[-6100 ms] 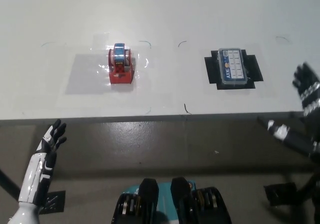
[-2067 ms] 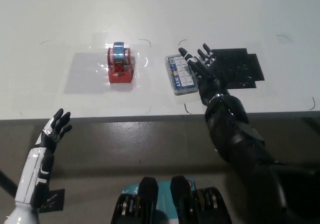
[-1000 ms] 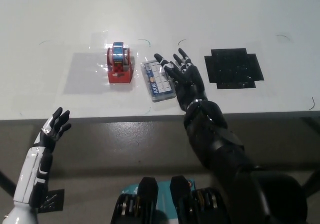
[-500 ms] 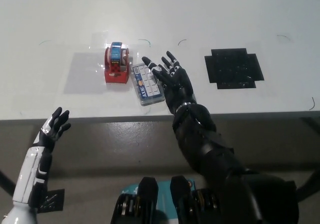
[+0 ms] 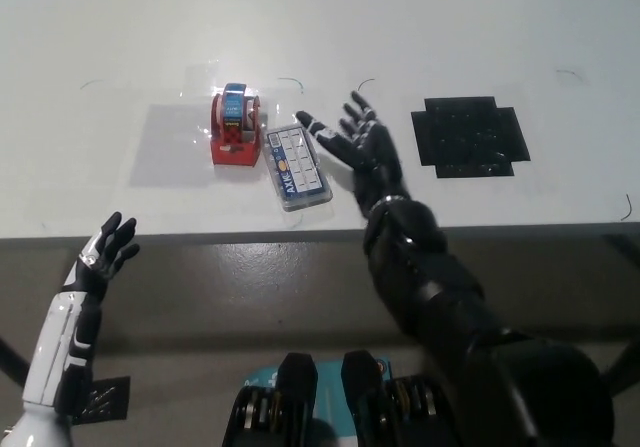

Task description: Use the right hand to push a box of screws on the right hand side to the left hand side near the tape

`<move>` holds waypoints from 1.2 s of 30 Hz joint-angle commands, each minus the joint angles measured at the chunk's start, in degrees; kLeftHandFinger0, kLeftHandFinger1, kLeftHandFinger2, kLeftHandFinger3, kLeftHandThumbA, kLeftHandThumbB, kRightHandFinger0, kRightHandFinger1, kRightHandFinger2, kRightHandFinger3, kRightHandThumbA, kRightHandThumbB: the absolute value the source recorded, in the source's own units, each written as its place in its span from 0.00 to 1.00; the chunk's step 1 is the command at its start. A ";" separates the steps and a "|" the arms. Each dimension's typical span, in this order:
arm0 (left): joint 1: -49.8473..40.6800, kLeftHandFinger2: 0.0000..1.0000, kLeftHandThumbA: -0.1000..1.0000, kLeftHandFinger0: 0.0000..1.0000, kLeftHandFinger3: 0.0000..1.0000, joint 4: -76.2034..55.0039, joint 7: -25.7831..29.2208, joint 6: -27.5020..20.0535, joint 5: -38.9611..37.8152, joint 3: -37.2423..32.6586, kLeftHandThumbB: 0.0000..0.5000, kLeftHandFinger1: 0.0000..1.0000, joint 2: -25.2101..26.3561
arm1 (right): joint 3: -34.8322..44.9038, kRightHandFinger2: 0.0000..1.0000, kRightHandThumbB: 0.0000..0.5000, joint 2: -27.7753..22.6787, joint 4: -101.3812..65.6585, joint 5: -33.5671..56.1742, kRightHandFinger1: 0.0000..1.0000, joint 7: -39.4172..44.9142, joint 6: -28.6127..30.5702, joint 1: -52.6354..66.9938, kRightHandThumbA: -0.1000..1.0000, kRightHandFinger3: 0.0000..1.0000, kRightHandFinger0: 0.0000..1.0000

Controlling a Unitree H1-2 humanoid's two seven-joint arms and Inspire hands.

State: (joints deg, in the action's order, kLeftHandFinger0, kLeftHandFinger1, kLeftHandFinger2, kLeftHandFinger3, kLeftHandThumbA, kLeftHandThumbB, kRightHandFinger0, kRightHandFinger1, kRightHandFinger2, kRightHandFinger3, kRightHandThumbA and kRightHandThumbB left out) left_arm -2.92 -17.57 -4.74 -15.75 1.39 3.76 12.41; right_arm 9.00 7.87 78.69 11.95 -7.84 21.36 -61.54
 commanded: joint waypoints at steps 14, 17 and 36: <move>0.97 1.00 1.00 1.00 1.00 -2.00 -0.62 0.21 -0.54 0.01 0.11 1.00 1.02 | -7.32 1.00 0.49 -12.05 -40.69 -13.90 1.00 -5.93 3.63 8.68 1.00 1.00 1.00; 0.97 1.00 1.00 1.00 1.00 -2.31 -0.65 0.32 -0.46 0.14 0.11 1.00 1.25 | -8.03 1.00 0.58 -13.42 -56.42 -12.56 1.00 -1.92 0.84 16.12 1.00 1.00 1.00; 1.83 1.00 1.00 1.00 1.00 -2.41 -1.19 1.80 -1.00 0.13 0.09 1.00 1.97 | -7.96 1.00 0.59 -18.25 -98.66 -8.68 1.00 2.59 -3.97 52.74 1.00 1.00 1.00</move>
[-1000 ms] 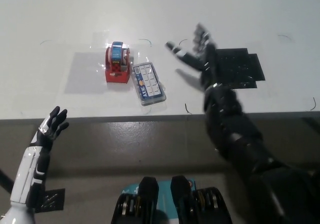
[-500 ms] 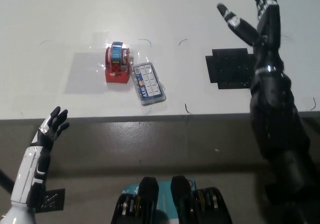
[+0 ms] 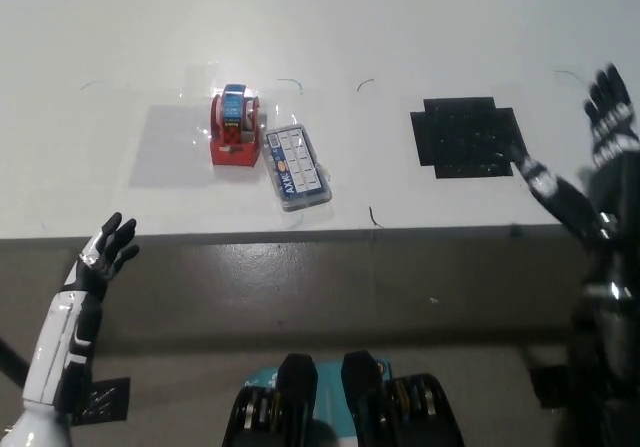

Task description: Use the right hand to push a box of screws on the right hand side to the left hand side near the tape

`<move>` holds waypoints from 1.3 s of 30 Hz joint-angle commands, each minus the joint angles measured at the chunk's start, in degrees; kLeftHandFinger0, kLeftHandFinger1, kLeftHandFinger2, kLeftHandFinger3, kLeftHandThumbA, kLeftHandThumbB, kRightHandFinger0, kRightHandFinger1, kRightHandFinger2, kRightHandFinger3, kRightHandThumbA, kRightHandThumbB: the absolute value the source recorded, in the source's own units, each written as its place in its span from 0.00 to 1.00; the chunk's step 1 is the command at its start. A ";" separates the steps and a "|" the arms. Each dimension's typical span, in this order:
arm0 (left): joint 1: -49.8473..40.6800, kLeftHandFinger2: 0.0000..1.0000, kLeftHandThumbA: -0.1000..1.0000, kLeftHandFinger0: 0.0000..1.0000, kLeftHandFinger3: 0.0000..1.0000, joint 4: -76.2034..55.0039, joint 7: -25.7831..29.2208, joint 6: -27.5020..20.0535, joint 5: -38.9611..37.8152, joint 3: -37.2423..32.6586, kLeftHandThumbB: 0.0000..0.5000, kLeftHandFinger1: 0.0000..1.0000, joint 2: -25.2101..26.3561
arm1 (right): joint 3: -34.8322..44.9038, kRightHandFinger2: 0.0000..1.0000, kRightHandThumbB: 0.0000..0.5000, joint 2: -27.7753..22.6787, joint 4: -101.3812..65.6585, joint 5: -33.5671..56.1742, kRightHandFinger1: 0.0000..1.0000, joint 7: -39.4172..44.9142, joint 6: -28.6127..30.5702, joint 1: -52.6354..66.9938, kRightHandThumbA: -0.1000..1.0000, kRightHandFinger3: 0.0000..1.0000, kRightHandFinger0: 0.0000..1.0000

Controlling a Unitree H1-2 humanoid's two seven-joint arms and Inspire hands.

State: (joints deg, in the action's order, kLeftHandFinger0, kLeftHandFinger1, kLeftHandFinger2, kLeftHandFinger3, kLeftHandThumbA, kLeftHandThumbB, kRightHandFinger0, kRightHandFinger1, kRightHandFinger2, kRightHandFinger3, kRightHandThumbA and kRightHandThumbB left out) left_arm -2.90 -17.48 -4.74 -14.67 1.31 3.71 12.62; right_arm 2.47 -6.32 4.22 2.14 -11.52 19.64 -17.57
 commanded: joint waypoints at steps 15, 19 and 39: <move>2.41 1.00 1.00 1.00 1.00 -2.10 -0.91 1.41 -0.52 0.42 0.10 1.00 2.02 | -5.26 1.00 0.61 -7.01 -18.94 -0.54 1.00 10.37 5.05 23.07 1.00 1.00 1.00; 2.27 1.00 1.00 1.00 1.00 -1.82 -0.70 1.09 -0.09 0.61 0.09 1.00 1.99 | -5.57 1.00 0.55 -6.42 -16.07 -1.89 1.00 10.92 6.01 23.53 1.00 1.00 1.00; -0.34 1.00 1.00 1.00 1.00 -1.56 -0.52 0.17 0.02 0.60 0.08 1.00 1.47 | -5.96 1.00 0.53 -1.50 -10.51 4.33 1.00 14.25 2.90 19.19 1.00 1.00 1.00</move>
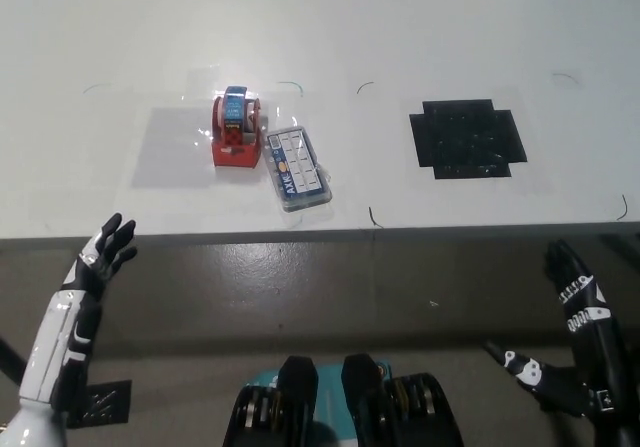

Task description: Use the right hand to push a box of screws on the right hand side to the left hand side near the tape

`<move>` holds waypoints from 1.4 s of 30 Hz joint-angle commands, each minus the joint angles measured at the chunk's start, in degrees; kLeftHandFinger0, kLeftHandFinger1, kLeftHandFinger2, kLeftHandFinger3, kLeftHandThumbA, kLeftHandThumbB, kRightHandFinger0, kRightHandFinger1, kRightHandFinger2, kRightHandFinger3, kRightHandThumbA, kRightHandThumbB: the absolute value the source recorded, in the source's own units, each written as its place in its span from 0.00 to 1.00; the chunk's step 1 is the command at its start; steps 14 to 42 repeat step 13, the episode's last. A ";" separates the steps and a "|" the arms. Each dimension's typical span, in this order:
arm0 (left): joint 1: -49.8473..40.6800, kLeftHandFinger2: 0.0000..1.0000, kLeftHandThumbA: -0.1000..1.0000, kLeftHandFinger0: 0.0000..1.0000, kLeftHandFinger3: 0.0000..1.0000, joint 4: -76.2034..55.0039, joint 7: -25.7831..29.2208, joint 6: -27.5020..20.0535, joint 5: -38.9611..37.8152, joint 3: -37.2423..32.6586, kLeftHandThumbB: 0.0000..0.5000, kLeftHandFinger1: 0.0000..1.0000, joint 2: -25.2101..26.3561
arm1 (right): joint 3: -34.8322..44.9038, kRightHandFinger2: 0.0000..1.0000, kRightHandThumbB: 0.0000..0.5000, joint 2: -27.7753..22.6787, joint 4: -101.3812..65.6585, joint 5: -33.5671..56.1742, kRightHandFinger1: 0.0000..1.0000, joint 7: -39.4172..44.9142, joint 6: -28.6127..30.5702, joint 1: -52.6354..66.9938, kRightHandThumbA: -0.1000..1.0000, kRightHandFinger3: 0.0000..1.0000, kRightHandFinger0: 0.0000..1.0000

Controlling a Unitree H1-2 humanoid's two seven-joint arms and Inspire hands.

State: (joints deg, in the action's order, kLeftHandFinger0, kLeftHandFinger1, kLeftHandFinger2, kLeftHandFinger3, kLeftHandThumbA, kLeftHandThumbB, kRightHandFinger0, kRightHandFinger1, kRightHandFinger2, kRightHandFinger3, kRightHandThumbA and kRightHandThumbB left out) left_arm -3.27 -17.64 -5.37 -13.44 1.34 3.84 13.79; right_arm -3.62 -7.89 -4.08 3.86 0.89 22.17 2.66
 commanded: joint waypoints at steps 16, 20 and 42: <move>-1.78 1.00 1.00 1.00 1.00 -1.30 0.39 -1.44 0.20 0.81 0.08 1.00 -0.22 | 0.94 1.00 0.56 -0.40 -3.70 0.55 1.00 2.07 -0.48 -0.48 1.00 1.00 1.00; -1.78 1.00 1.00 1.00 1.00 -1.30 0.39 -1.44 0.20 0.81 0.08 1.00 -0.22 | 0.94 1.00 0.56 -0.40 -3.70 0.55 1.00 2.07 -0.48 -0.48 1.00 1.00 1.00; -1.78 1.00 1.00 1.00 1.00 -1.30 0.39 -1.44 0.20 0.81 0.08 1.00 -0.22 | 0.94 1.00 0.56 -0.40 -3.70 0.55 1.00 2.07 -0.48 -0.48 1.00 1.00 1.00</move>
